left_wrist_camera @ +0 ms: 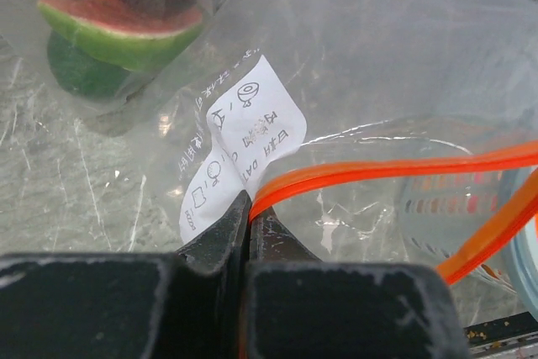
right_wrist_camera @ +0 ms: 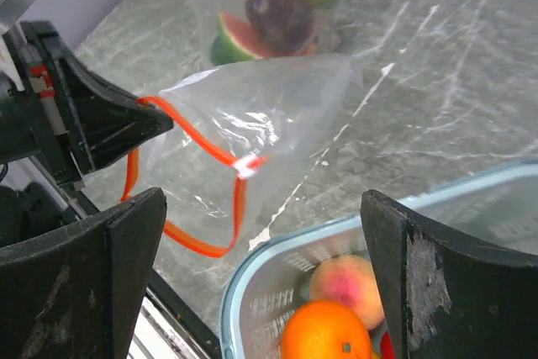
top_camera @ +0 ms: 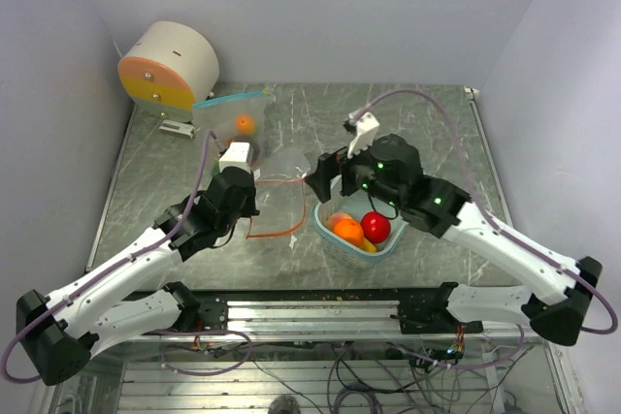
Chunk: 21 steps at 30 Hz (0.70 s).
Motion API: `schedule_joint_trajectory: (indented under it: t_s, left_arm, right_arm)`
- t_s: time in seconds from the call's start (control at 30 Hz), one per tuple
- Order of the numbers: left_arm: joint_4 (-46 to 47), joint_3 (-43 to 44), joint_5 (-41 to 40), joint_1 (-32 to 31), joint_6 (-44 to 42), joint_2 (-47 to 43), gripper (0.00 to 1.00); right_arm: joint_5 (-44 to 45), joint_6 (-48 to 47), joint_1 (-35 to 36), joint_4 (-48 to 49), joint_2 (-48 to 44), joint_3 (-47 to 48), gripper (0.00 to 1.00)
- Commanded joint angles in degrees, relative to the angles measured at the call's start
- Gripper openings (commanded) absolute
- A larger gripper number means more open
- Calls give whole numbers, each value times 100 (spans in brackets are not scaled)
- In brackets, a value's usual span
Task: Place the food in the zip-top bag and seal the zipper
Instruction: Open the zipper of the food storage bag at the center of the board, then pick up the fake fruit from the bin.
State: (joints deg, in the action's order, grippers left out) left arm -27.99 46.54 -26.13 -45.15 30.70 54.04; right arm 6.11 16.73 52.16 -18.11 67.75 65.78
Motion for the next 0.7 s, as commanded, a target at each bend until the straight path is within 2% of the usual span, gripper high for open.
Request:
schedule_joint_trajectory:
  t_s: [0.0,0.2,0.4,0.67]
  left_arm:
    - [33,270,-232,27,-5,-301,7]
    - [-148,364,-316,23,-90,-663,7]
    - [-128,324,-244,23,-124,-763,7]
    - [-97,200,-300,31,-152,-817,7]
  right_arm:
    - [905,486,-77,-1178,-304,154,100]
    - [1167,1129,-327,-2523,-352,-61,100]
    - [33,1136,-918,-2201,-80,-668,100]
    - [-907,1022,-950,-1731,528,-1128,100]
